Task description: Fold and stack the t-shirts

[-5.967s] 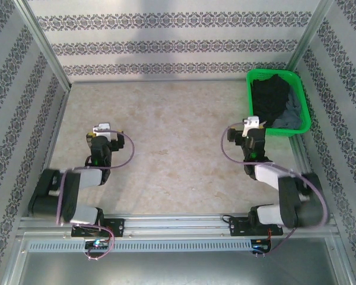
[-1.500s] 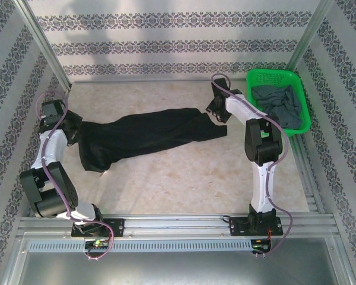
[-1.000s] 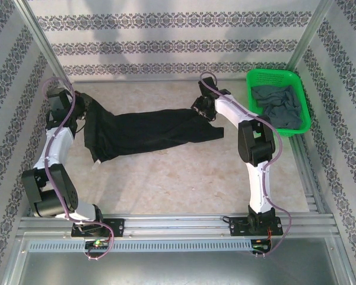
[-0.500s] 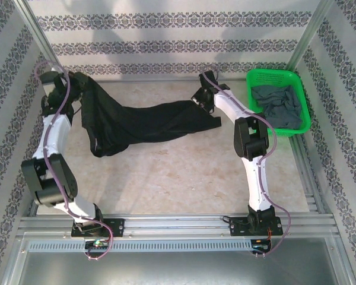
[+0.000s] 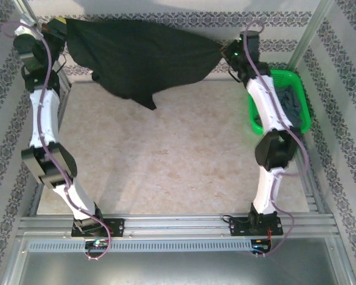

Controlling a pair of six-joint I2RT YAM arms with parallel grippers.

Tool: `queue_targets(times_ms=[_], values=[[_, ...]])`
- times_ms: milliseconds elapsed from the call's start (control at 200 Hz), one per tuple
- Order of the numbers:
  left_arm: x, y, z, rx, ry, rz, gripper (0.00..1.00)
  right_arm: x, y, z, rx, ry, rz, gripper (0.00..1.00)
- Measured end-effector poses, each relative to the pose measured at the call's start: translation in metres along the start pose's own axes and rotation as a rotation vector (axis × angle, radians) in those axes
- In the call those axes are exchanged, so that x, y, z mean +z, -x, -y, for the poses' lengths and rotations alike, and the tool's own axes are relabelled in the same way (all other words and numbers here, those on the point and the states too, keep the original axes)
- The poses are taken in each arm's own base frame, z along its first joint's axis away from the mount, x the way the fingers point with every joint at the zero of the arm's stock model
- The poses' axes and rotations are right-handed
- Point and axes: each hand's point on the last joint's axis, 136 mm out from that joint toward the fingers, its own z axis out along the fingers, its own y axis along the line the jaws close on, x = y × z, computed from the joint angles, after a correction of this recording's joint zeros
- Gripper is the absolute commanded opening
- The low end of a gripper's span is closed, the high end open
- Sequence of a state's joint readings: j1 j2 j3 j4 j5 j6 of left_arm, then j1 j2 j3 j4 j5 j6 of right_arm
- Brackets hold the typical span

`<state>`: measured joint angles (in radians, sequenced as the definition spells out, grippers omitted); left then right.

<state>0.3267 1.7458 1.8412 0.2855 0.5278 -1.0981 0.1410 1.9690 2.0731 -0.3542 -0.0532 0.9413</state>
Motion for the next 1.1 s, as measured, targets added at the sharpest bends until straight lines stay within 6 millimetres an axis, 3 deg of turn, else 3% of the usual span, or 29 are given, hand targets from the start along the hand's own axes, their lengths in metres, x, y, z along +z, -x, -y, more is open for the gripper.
queue_targets(times_ms=[80, 135, 170, 230, 295, 380, 440, 480, 555, 749, 964, 1099], values=[[-0.048, -0.013, 0.018, 0.022, 0.000, 0.040, 0.00, -0.049, -0.010, 0.010, -0.015, -0.025, 0.035, 0.00], [-0.085, -0.029, 0.014, 0.033, 0.023, 0.075, 0.00, -0.077, -0.030, 0.031, -0.020, -0.050, 0.038, 0.29], [-0.105, -0.044, 0.004, 0.033, 0.048, 0.079, 0.00, -0.088, -0.045, 0.050, -0.016, -0.074, 0.024, 0.40], [-0.135, -0.076, -0.027, 0.019, 0.114, 0.058, 0.00, -0.095, -0.081, 0.095, 0.000, -0.143, -0.036, 0.48], [-0.160, -0.113, -0.075, -0.006, 0.218, 0.005, 0.00, -0.092, -0.123, 0.155, 0.018, -0.257, -0.123, 0.51], [-0.196, -0.172, -0.153, -0.077, 0.416, -0.111, 0.00, -0.097, -0.179, 0.237, 0.045, -0.453, -0.268, 0.52], [-0.225, -0.209, -0.192, -0.125, 0.535, -0.193, 0.00, -0.107, -0.200, 0.264, 0.052, -0.538, -0.334, 0.51], [-0.241, -0.226, -0.206, -0.144, 0.588, -0.232, 0.00, -0.110, -0.203, 0.267, 0.052, -0.554, -0.348, 0.51], [-0.258, -0.242, -0.215, -0.153, 0.622, -0.264, 0.00, -0.105, -0.199, 0.251, 0.043, -0.523, -0.345, 0.49], [-0.265, -0.247, -0.217, -0.154, 0.629, -0.267, 0.00, -0.071, -0.196, 0.195, 0.055, -0.438, -0.323, 0.49], [-0.270, -0.248, -0.221, -0.153, 0.659, -0.268, 0.01, 0.007, -0.223, 0.181, 0.090, -0.432, -0.342, 0.51], [-0.275, -0.251, -0.226, -0.157, 0.692, -0.278, 0.01, 0.060, -0.230, 0.178, 0.089, -0.408, -0.340, 0.52]])
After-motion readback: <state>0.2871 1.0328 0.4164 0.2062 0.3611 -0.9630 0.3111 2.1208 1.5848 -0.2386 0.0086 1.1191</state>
